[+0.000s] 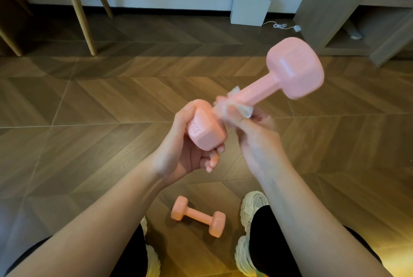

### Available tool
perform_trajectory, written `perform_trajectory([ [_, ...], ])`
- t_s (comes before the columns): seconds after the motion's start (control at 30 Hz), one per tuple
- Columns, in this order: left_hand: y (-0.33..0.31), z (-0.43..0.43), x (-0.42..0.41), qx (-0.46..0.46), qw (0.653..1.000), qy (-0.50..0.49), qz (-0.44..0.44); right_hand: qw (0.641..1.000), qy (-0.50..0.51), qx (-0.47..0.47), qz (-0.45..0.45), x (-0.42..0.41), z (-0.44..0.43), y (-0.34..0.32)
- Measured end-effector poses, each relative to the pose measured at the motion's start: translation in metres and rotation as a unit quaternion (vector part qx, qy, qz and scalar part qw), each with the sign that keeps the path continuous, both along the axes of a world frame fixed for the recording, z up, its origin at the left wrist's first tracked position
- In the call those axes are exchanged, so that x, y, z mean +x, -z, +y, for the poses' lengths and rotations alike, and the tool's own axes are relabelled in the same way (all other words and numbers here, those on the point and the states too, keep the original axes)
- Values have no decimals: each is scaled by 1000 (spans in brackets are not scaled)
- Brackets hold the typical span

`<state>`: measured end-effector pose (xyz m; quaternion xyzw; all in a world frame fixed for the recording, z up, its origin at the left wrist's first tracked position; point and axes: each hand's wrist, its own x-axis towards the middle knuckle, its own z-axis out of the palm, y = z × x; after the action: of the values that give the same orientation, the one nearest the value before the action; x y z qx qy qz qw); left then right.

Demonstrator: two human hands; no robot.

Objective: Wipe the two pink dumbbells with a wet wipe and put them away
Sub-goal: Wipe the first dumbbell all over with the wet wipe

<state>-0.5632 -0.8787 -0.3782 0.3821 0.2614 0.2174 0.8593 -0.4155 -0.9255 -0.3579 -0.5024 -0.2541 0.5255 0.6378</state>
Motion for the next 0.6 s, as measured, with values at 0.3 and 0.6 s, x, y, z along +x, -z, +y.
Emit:
perform_trajectory([
  [0.3,9,0,4,140,980,-56,130,967,127,-50,216,22,8,0],
  [0.6,9,4,-9,597,765,-117,212,965,133,-73,215,20,10,5],
])
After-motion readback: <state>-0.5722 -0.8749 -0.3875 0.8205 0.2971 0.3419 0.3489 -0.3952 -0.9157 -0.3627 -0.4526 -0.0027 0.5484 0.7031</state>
